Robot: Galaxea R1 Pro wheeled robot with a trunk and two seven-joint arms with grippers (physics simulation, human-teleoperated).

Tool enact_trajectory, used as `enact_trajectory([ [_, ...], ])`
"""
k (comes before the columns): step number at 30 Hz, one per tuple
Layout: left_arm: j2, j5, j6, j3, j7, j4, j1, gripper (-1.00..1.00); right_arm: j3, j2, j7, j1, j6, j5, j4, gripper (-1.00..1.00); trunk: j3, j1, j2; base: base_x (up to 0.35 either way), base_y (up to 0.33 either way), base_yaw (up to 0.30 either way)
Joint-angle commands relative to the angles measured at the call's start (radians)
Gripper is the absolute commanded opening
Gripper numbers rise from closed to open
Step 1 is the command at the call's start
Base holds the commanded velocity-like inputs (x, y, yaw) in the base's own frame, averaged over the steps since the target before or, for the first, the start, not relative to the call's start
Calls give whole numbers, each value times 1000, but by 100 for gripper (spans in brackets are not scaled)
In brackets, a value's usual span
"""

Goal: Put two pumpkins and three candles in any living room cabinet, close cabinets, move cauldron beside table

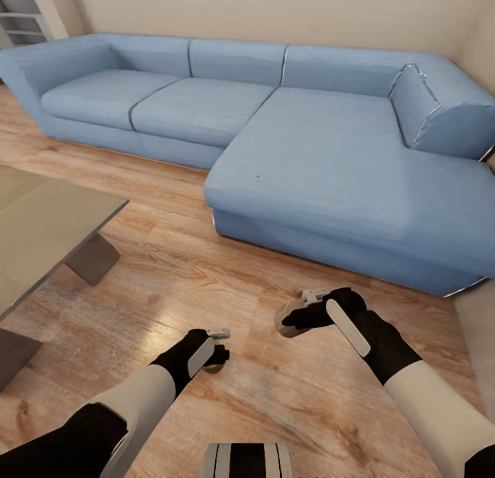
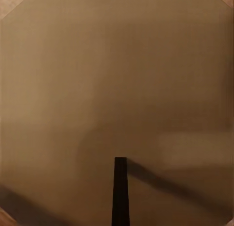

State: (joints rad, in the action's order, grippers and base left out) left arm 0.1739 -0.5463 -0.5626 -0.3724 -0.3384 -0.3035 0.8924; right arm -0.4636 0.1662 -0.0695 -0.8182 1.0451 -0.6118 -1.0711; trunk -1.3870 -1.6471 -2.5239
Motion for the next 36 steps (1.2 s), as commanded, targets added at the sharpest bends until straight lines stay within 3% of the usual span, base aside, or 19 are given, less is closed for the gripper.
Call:
enact_trajectory([
  [1, -1, -11, -3, -8, -8, -2, 0, 100, -3, 1, -7, -1, 2, -8, -1, -100, -5, 0, -1, 0, 0, 0],
  [14, -1, -11, -3, -7, -8, -2, 0, 100, -3, 1, -7, -1, 2, -9, -1, -100, -55, -6, -4, 0, 0, 0],
  [18, -1, -11, -3, -6, -8, -2, 0, 100, -3, 1, -7, -1, 2, -9, -1, -100, -55, -6, -4, 0, 0, 0],
  [23, -1, -11, -3, -7, -8, -2, 0, 100, -3, 1, -7, -1, 2, -9, -1, -100, -74, -8, -5, 0, 0, 0],
  [36, -1, -11, -3, -6, -8, -2, 0, 100, -3, 1, -7, -1, 2, -9, -1, -100, -74, -8, -5, 0, 0, 0],
])
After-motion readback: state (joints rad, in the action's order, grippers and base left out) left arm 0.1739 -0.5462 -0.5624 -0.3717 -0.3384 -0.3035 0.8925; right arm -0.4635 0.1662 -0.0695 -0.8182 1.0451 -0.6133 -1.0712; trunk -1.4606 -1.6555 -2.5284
